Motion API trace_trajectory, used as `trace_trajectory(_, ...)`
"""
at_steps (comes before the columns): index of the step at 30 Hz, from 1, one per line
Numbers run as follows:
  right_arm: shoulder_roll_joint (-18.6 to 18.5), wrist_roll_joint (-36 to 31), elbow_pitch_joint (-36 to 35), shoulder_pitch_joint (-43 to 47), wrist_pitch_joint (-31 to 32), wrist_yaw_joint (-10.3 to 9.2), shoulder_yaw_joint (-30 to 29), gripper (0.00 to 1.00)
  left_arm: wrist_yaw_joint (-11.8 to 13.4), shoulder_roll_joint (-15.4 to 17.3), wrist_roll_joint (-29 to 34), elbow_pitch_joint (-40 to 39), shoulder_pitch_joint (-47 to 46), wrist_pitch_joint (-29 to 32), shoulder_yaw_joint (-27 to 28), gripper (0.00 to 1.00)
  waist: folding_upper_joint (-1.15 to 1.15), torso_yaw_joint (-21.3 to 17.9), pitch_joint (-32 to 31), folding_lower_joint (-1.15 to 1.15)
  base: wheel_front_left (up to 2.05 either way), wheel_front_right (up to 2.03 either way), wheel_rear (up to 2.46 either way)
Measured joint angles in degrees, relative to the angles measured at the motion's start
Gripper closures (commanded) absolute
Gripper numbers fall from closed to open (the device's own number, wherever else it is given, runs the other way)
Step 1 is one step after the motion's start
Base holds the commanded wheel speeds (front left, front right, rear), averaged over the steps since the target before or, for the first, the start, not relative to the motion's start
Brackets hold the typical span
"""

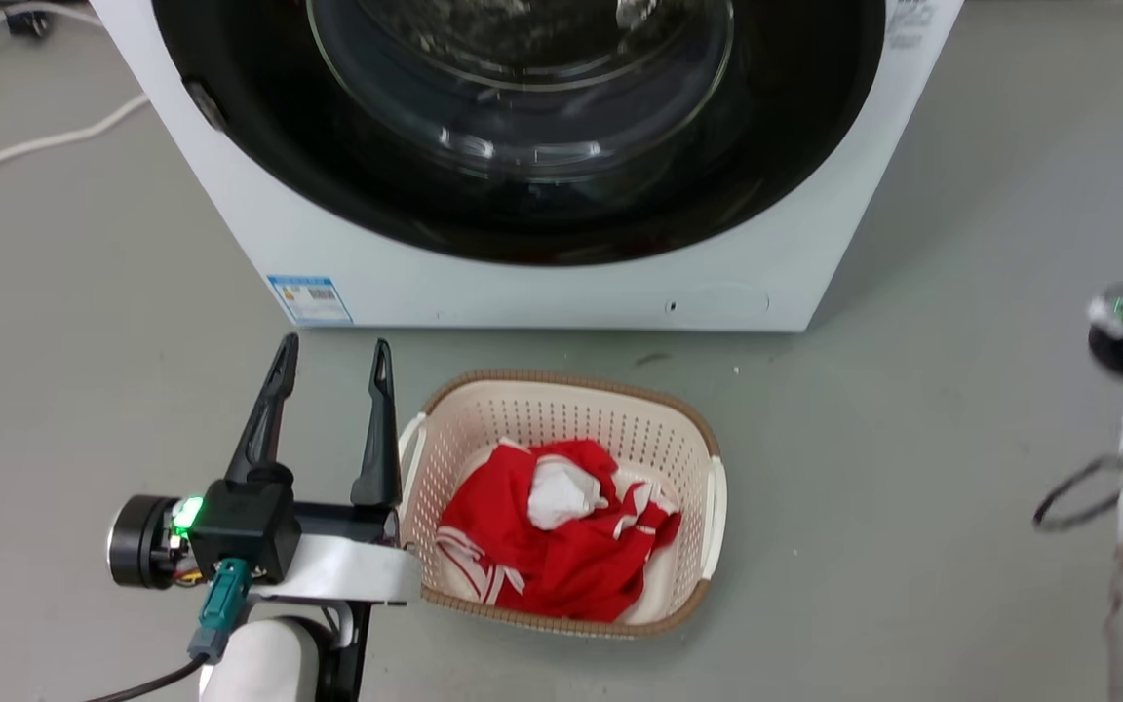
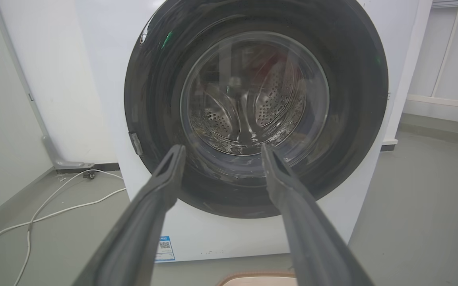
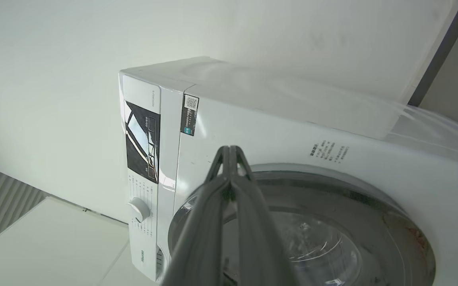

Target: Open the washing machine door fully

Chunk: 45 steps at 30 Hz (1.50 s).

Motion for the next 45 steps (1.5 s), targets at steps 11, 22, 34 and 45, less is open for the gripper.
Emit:
trace_trajectory(11,-8.5,0.3,19.1,-24.9,14.2,0.00,2.9,1.00,0.1,-0.4,0.6,-1.6,-4.7,0.0,-0.2,0.00,0.00,0.5,7.8,0.00,0.00,0.00,0.00)
trace_trajectory(22,-10.1,-7.5,33.0,-39.2,23.1,0.00,10.3,1.00,0.5,-0.6,0.9,-2.9,-6.9,0.0,0.1,0.00,0.00,0.9,12.6,0.00,0.00,0.00,0.00)
trace_trajectory(34,-9.7,-11.4,37.8,-46.2,27.3,0.00,13.6,1.00,0.4,-0.8,1.0,-3.5,-9.1,0.0,-0.7,0.00,0.00,1.8,16.8,0.00,0.00,0.00,0.00)
trace_trajectory(45,-9.4,-10.1,41.6,-49.1,29.3,0.00,11.7,1.00,0.5,-0.9,1.2,-3.4,-9.5,0.0,-1.4,0.00,0.00,2.4,18.4,0.00,0.00,0.00,0.00)
